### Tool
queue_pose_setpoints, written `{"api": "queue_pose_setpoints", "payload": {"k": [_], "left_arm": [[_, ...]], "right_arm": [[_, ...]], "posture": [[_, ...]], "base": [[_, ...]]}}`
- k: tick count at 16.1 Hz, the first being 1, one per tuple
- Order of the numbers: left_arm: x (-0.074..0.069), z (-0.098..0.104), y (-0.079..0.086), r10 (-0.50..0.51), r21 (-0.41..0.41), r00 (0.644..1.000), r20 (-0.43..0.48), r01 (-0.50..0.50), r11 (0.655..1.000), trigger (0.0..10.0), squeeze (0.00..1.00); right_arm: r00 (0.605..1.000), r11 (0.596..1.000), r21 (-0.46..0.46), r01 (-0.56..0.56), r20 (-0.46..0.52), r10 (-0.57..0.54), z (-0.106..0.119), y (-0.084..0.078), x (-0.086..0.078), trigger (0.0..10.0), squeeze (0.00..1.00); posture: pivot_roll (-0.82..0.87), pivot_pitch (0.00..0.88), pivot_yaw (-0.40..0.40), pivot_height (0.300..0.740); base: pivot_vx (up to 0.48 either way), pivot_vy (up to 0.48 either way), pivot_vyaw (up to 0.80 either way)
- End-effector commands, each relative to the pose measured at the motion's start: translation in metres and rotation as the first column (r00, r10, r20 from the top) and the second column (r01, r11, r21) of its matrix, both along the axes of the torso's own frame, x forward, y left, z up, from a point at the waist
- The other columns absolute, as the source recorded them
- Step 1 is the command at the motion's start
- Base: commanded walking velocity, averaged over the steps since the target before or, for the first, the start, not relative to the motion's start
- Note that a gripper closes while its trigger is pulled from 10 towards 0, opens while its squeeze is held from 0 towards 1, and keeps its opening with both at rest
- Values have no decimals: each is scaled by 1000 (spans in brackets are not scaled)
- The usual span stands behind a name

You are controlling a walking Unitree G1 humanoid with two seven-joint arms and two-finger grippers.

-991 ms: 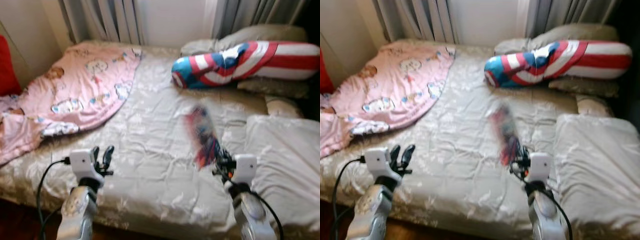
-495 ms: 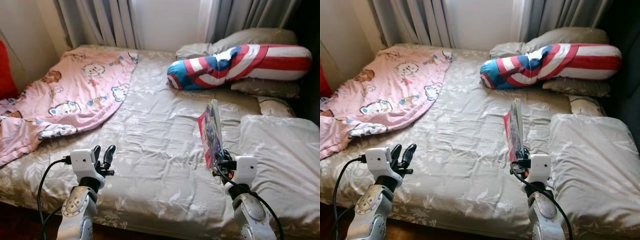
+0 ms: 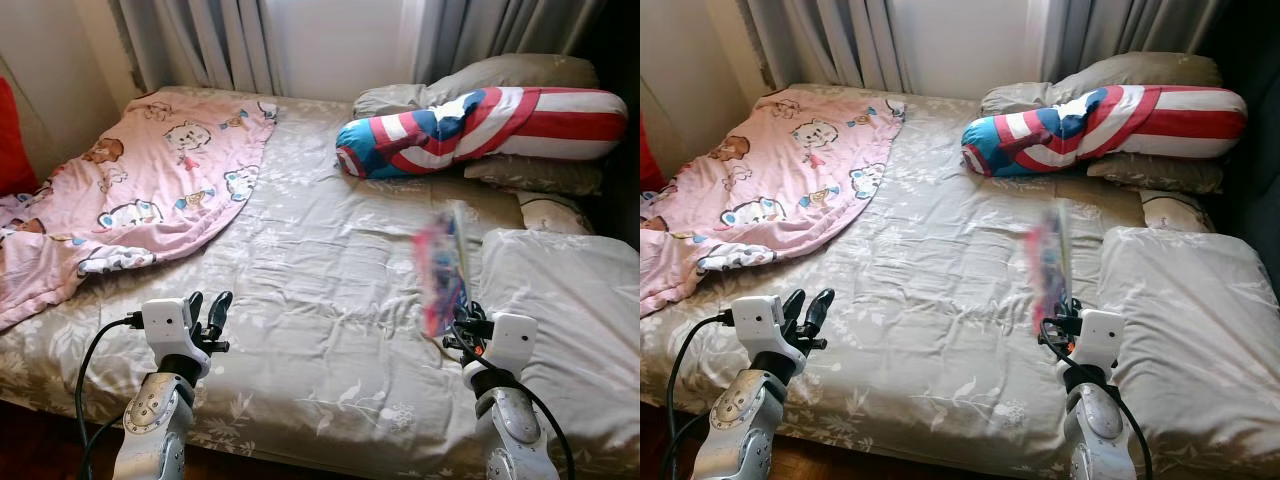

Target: Clean up the room

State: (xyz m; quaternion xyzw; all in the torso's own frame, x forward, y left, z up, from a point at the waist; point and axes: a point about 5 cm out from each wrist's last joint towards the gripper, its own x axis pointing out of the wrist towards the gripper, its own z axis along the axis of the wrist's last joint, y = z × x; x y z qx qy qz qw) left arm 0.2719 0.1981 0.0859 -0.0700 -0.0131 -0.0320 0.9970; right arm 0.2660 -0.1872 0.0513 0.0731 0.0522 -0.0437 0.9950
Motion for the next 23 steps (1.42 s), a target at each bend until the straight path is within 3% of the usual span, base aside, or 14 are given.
{"api": "queue_pose_setpoints", "payload": {"k": [1,6,17,23], "left_arm": [[-1,1,1,-9,-2,1000,-3,9,1000,10000,0],[0,1,1,-13,-6,1000,0,13,1000,10000,0],[0,1,-1,-17,-13,1000,3,17,1000,10000,0],[1,4,-1,-14,-13,1000,18,14,1000,10000,0]], "right_arm": [[998,1000,-1,7,58,-7,13,-1,7,10000,0],[999,1000,6,8,53,-8,12,2,7,10000,0],[999,1000,2,8,51,-8,12,-1,6,10000,0],[999,1000,5,-1,50,1,12,0,6,10000,0]], "posture": [[-12,56,-31,740],[-13,44,-28,740],[-16,56,-34,740],[-15,62,-35,740]], "base": [[0,0,0],[0,0,0],[269,0,0],[0,0,0]]}}
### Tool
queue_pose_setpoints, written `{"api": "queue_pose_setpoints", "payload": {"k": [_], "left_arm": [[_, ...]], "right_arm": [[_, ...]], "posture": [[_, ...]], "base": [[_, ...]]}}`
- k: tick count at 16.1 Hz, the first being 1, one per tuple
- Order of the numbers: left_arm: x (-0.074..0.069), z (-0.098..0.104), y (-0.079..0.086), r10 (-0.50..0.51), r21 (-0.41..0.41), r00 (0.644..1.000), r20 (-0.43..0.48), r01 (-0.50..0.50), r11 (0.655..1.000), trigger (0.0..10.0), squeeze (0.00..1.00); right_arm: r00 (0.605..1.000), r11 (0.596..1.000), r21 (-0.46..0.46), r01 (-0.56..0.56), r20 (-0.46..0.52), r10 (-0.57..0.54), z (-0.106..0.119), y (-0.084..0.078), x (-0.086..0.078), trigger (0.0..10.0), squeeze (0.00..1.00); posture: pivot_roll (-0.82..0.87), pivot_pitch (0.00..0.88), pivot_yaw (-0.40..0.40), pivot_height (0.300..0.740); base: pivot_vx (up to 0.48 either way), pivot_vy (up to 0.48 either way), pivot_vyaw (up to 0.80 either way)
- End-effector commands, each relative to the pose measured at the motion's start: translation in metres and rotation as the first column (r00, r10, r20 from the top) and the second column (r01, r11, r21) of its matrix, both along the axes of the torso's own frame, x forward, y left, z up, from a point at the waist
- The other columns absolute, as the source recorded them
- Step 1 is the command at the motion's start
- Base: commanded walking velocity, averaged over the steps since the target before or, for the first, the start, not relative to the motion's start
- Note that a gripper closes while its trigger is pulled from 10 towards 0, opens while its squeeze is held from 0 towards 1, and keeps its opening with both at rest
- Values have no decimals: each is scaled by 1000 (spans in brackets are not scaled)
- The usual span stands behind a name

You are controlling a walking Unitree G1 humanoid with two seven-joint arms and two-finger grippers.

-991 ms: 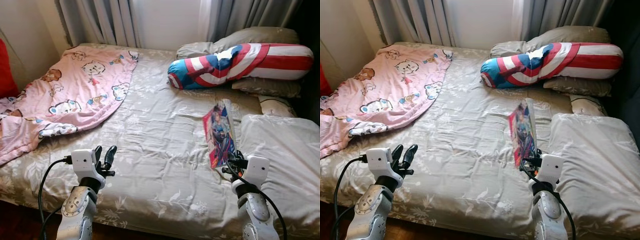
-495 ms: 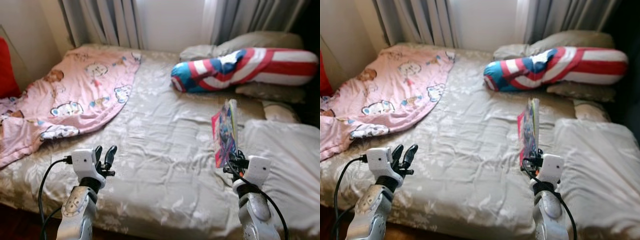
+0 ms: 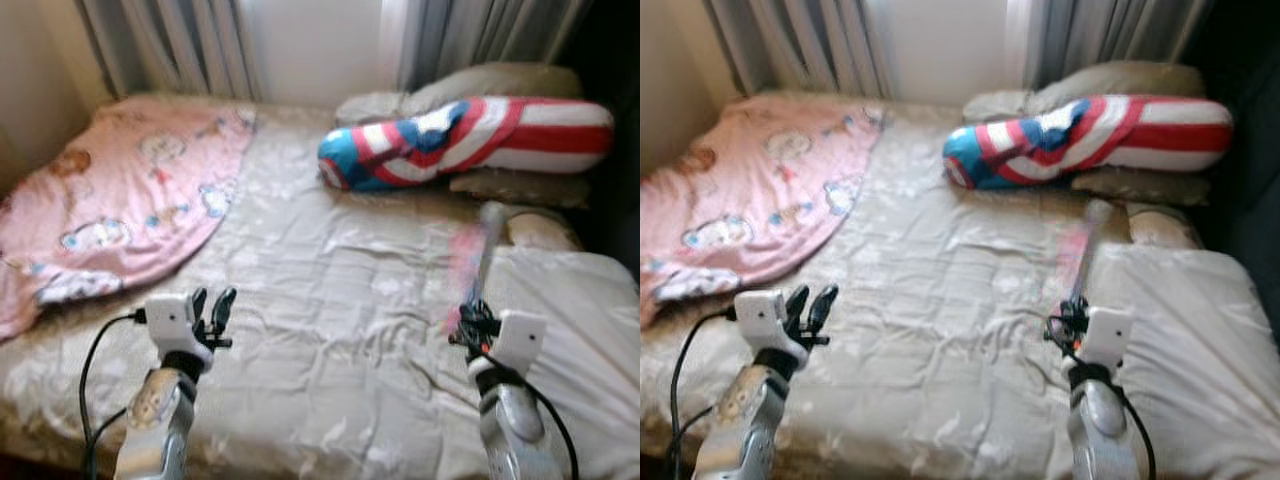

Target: Clean up the room

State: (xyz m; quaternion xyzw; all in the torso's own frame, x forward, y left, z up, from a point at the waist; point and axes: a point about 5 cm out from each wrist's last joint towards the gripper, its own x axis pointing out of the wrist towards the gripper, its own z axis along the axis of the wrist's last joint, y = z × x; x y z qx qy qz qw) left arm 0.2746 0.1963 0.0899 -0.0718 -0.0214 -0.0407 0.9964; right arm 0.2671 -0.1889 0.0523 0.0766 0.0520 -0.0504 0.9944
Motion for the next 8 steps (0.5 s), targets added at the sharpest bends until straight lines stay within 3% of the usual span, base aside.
{"api": "queue_pose_setpoints", "payload": {"k": [1,8], "left_arm": [[-1,2,1,1,-9,1000,6,-1,1000,10000,0],[-2,4,-2,-21,-4,1000,10,21,1000,10000,0]], "right_arm": [[999,1000,-1,-18,51,18,11,2,5,10000,0],[996,999,1,-44,74,44,14,7,4,10000,0]], "posture": [[-15,62,-34,740],[-17,66,-31,740]], "base": [[0,0,0],[0,0,0]]}}
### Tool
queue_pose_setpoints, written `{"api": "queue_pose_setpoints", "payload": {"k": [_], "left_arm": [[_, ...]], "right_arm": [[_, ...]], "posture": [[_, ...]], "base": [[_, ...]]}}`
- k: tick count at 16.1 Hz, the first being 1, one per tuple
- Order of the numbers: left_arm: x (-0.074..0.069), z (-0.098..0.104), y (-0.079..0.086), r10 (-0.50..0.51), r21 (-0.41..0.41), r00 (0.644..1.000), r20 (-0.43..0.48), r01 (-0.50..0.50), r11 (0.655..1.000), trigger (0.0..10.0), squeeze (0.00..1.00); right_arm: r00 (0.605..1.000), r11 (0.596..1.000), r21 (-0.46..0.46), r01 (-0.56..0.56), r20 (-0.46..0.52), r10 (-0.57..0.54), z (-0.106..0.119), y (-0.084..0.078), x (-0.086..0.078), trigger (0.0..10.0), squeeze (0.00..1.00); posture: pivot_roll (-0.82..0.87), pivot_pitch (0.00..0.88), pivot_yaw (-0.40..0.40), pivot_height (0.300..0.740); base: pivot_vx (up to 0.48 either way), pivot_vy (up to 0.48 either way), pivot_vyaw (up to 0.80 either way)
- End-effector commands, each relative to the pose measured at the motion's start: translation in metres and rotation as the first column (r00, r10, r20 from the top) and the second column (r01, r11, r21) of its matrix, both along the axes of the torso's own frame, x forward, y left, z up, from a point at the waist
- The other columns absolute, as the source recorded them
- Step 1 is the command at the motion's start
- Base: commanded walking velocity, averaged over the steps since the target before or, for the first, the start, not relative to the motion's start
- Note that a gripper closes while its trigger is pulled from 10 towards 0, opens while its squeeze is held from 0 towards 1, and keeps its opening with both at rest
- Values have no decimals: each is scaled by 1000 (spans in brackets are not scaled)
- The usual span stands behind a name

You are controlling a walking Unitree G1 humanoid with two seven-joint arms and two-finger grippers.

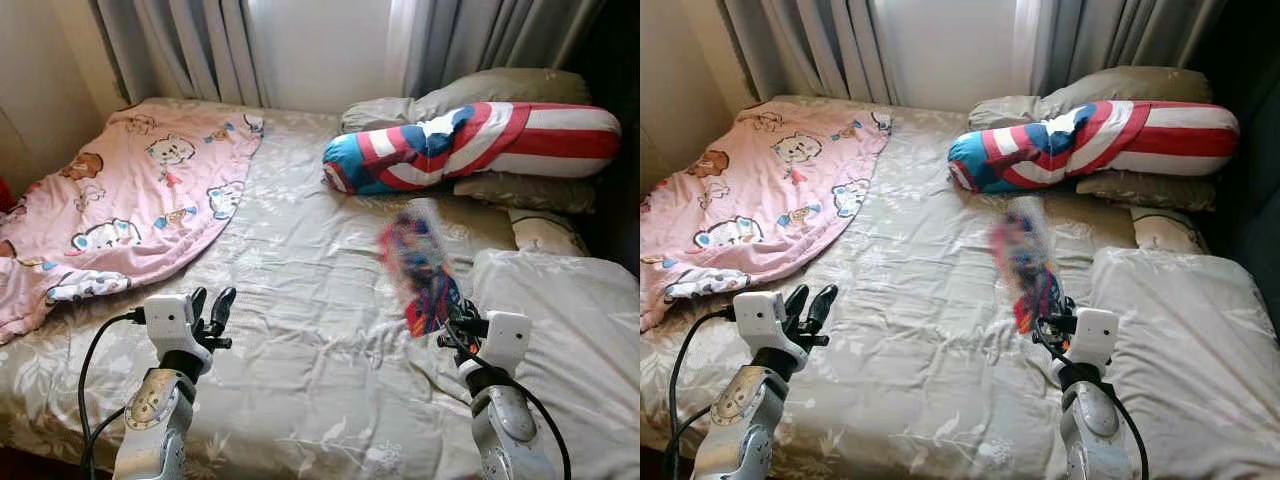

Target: Clean up the room

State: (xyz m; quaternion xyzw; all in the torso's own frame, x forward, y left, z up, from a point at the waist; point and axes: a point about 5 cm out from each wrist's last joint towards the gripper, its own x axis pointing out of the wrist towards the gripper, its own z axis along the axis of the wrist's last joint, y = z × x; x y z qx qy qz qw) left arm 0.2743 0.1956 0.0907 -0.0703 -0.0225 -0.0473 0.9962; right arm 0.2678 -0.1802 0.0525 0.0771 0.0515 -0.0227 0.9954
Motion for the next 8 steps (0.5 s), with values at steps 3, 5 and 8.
{"api": "queue_pose_setpoints", "payload": {"k": [3,5,8], "left_arm": [[-2,3,1,-2,0,1000,7,2,1000,10000,0],[-3,3,2,4,3,1000,6,-4,1000,10000,0],[-3,2,1,6,1,1000,7,-6,1000,10000,0]], "right_arm": [[998,1000,0,13,62,-13,13,-1,2,10000,0],[999,1000,-12,5,50,-4,11,-1,3,10000,0],[1000,1000,-25,-10,11,10,8,1,5,10000,0]], "posture": [[-16,66,-31,740],[-16,65,-32,740],[-16,60,-32,740]], "base": [[0,0,0],[0,0,0],[0,0,0]]}}
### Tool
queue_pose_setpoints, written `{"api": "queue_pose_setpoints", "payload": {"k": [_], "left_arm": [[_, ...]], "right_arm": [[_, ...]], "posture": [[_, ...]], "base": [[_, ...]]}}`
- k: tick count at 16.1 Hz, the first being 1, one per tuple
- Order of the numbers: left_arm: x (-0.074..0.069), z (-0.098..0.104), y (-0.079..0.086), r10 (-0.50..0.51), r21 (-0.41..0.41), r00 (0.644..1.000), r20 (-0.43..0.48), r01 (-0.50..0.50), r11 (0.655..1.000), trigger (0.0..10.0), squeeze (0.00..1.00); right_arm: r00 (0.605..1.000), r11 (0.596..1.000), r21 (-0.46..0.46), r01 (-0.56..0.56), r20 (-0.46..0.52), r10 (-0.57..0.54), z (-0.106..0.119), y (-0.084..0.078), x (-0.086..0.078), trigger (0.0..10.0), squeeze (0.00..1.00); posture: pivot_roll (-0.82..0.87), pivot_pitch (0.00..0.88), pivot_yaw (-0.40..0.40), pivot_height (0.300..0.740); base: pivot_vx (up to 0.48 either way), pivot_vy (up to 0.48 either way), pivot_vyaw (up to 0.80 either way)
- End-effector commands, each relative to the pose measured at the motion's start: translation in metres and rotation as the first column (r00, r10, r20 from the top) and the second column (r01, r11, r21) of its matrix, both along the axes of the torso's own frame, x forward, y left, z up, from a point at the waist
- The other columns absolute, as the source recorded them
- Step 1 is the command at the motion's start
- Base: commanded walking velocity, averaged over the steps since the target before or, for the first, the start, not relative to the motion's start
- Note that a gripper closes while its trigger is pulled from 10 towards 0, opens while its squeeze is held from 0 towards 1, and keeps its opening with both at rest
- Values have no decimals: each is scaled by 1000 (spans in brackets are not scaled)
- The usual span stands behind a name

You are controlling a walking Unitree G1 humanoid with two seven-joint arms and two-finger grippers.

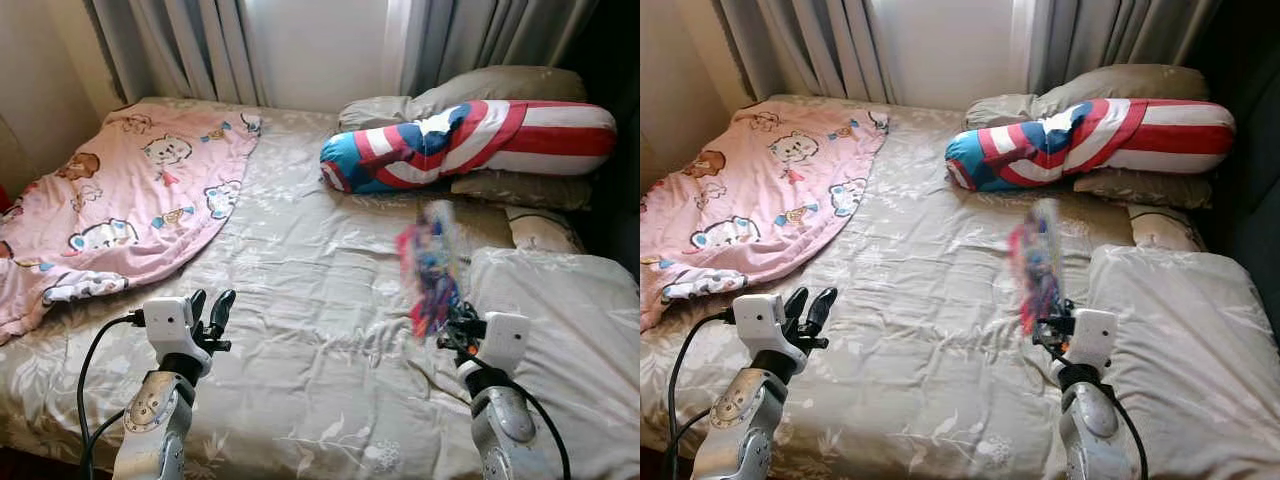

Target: Clean up the room

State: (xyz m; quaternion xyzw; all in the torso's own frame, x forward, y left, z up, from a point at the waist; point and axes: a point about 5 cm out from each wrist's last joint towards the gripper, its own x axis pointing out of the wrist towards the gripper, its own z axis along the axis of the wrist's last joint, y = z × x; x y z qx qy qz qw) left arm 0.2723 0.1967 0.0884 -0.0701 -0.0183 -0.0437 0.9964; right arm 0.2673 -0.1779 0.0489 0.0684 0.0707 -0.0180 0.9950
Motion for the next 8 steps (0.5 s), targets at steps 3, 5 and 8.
{"api": "queue_pose_setpoints", "payload": {"k": [3,5,8], "left_arm": [[0,5,0,0,0,1000,18,0,1000,10000,0],[0,5,-1,1,1,1000,17,-1,1000,10000,0],[0,4,0,5,2,1000,16,-5,1000,10000,0]], "right_arm": [[999,1000,-12,-16,40,17,10,0,6,10000,0],[998,1000,-8,-18,55,19,11,1,5,10000,0],[998,1000,1,-18,64,17,11,2,4,10000,0]], "posture": [[-18,53,-31,696],[-18,52,-31,687],[-16,45,-30,687]], "base": [[0,0,0],[0,0,0],[0,0,0]]}}
